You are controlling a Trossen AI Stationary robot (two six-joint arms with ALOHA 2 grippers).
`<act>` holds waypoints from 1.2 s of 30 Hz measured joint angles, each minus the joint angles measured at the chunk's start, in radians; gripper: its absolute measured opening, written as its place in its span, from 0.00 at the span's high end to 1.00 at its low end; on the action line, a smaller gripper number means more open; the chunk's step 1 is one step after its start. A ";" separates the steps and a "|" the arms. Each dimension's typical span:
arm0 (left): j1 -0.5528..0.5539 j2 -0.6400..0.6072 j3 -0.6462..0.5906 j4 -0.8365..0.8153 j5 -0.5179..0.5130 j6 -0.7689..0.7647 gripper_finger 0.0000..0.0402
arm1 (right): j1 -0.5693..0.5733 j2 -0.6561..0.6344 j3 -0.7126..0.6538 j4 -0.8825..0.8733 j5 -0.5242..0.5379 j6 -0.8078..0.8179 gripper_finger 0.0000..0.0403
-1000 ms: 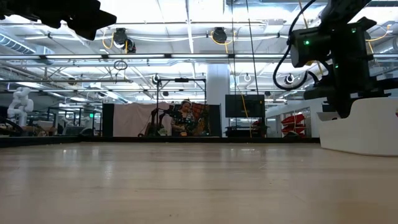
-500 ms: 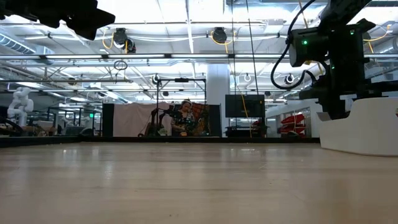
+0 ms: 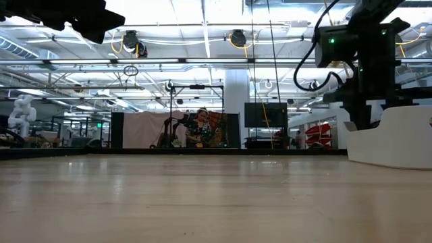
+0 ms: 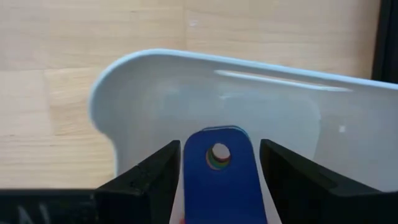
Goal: Nest measuring cups in basket
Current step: Put the nested measuring cups into the white bin, then adjust the white bin on the table
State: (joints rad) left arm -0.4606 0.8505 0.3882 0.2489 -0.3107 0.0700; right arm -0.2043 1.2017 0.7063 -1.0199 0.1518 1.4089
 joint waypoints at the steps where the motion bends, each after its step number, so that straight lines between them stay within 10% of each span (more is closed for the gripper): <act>1: 0.000 0.000 0.000 0.000 0.000 0.000 0.47 | 0.000 -0.012 0.000 0.000 0.000 0.001 0.47; 36: 0.042 0.000 0.000 0.004 0.000 -0.004 0.47 | 0.004 -0.263 0.091 -0.010 0.189 -0.217 0.59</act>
State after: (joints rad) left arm -0.4186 0.8505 0.3882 0.2528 -0.3108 0.0661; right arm -0.2005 0.9391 0.7976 -1.0303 0.3411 1.1917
